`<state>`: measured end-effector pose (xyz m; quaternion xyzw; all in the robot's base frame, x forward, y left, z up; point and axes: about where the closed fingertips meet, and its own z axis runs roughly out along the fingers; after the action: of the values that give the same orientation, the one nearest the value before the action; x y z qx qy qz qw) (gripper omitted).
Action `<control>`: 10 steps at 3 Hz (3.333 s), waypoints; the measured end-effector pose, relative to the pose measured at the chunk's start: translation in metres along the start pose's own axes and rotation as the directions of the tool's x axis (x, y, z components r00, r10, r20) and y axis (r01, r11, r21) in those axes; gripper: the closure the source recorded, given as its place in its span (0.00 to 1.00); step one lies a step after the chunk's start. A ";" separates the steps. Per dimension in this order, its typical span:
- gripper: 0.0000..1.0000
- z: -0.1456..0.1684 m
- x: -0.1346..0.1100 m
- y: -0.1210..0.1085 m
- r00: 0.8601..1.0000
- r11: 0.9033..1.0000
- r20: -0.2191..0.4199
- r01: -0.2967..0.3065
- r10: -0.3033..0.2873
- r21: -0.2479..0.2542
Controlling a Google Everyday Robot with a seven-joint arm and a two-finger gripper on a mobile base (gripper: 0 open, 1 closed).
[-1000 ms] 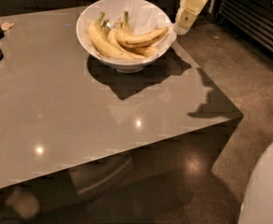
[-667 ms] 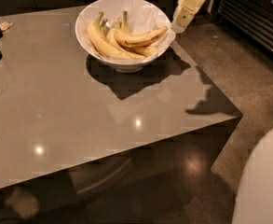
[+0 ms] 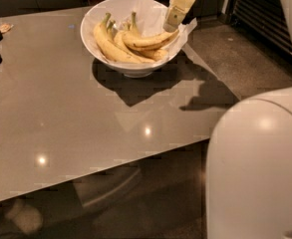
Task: Pick banana from white bowl
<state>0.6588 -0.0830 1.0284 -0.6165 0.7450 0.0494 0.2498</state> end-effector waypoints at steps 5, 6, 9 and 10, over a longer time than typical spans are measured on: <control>0.26 0.080 -0.028 -0.035 0.995 1.000 -0.101 0.001 -0.002 -0.013; 0.33 0.097 -0.027 -0.037 0.987 1.000 -0.158 0.012 -0.015 -0.017; 0.33 0.140 -0.009 -0.032 0.956 0.996 -0.287 0.032 -0.054 -0.081; 0.33 0.150 -0.006 -0.031 0.950 0.995 -0.306 0.030 -0.058 -0.097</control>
Offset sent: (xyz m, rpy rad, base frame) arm 0.0246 0.0085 -0.0249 -0.0987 0.1921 0.0137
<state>0.7352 -0.0278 0.9075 -0.6438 0.7580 -0.0192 0.1030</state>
